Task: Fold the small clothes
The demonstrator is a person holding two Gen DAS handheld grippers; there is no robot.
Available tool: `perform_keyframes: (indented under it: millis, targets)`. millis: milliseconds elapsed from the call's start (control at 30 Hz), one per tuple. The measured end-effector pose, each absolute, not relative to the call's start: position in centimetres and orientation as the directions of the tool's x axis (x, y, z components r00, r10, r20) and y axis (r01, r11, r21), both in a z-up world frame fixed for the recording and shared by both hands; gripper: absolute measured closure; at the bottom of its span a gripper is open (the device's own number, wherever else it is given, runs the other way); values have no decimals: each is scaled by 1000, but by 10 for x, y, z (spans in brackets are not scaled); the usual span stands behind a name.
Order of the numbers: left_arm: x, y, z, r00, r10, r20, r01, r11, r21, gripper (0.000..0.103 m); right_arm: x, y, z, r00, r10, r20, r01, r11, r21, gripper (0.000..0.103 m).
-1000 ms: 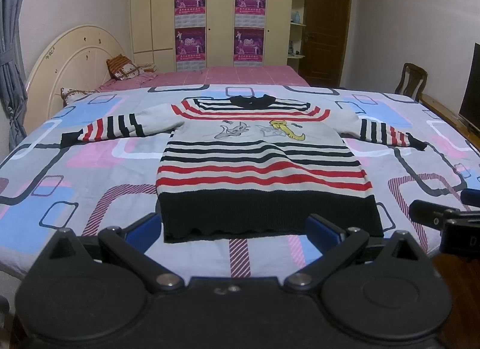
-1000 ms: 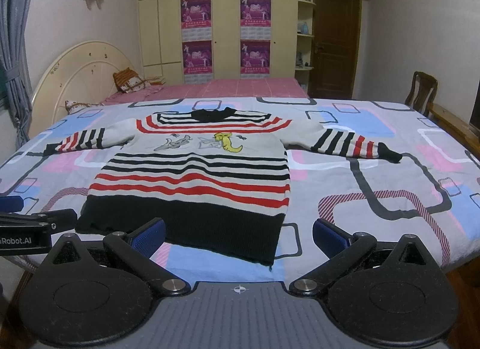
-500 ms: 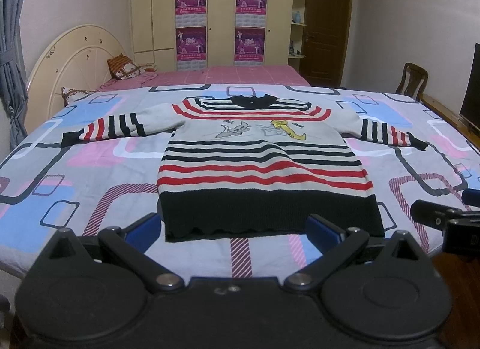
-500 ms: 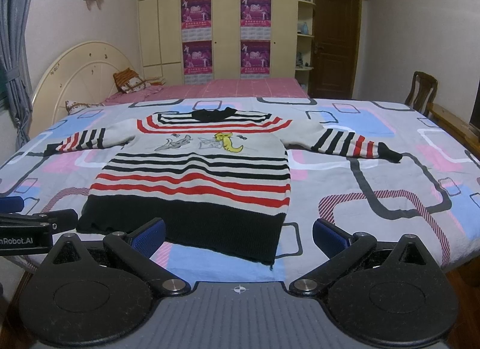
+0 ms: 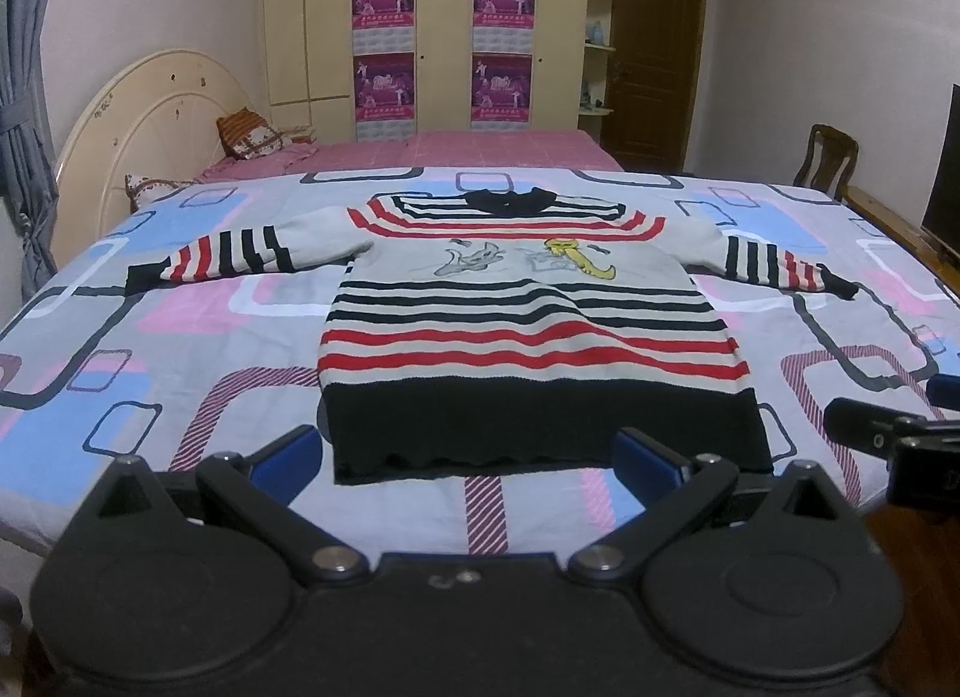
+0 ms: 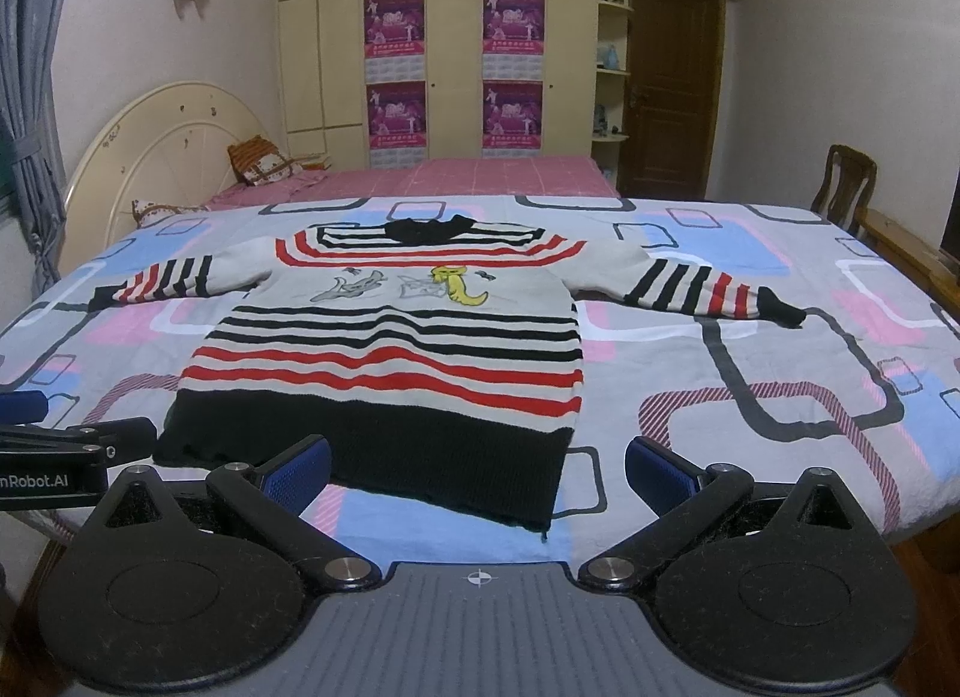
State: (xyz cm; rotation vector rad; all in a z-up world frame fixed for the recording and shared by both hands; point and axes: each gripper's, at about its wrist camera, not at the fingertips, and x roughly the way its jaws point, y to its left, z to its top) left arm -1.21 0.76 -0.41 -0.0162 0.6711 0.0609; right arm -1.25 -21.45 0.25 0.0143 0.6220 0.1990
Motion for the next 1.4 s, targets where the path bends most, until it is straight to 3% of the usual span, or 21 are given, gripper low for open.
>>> perform_keyframes:
  millis: [567,767,900,1133,1267,1400]
  targets:
    - [35,16,-11,766,35,-642,-42,999,5,0,38,-215,2,801,154,-578,-141,988,66,0]
    - [76,27,-18,747,18,-665,-37,999,-14,0,78,-214,-5,799,124,-588,-108,992,63,0]
    - [111,29,-28,700,46,-713,-29,999,36,0,109,-217,-12,799,90,-595,-64,996,65,0]
    - [160,27,-39,701,-52,-711,43,999,-31,0,141,-238,-19,811,22,-584,17,998,61,0]
    - [192,16,-52,645,-112,-756,78,994,-80,0,162,-259,-23,818,-26,-575,72,996,57,0]
    - [213,-2,-57,710,-51,-702,37,999,-35,0,191,-288,-32,821,-60,-567,119,991,67,1]
